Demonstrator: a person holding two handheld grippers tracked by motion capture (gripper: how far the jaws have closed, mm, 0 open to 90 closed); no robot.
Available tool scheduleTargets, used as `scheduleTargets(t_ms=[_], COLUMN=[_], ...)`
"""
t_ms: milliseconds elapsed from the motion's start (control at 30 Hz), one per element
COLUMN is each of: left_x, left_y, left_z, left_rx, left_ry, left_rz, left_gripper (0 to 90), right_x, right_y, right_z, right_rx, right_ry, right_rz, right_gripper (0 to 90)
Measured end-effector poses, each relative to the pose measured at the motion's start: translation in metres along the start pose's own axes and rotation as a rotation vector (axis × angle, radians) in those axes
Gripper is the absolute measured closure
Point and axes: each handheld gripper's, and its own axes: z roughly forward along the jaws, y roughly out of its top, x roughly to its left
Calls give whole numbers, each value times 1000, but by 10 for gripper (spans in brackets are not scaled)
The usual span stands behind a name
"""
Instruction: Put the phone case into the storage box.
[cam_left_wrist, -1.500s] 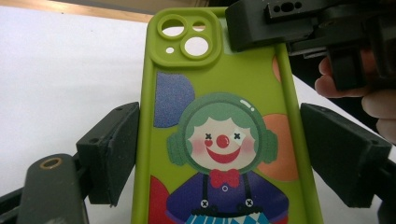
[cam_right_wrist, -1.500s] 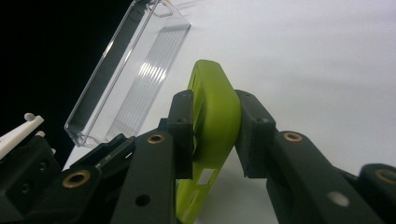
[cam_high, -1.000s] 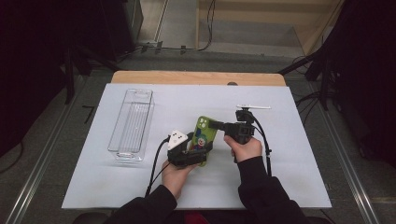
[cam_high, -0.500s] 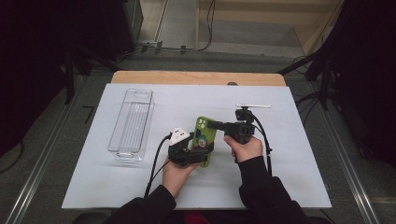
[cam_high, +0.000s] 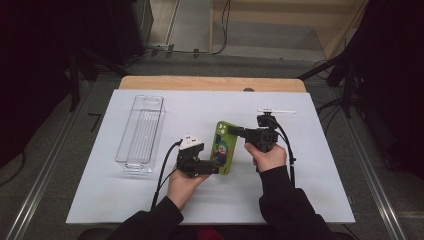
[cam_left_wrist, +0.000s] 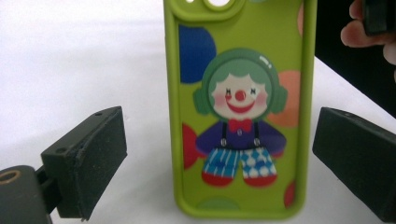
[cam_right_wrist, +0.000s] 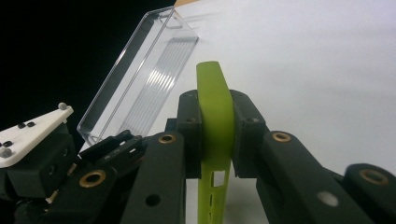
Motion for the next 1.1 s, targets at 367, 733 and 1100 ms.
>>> scheduleTargets(t_ms=[367,733,1100], left_x=[3,6,9], left_y=[4,6,11], left_z=[-1,1,-3], left_rx=[128,203,198], left_ry=[-29,-56,-53], left_rz=[57,101,110], left_gripper=[42,42,42], right_x=[-2,-4,10], right_y=[6,8,-4], right_z=[-10,-22,-29], right_rx=[-44,-79,-150], right_ry=[-47,-71,-120], right_rz=[-94,-195,-373], right_gripper=[748,748,747])
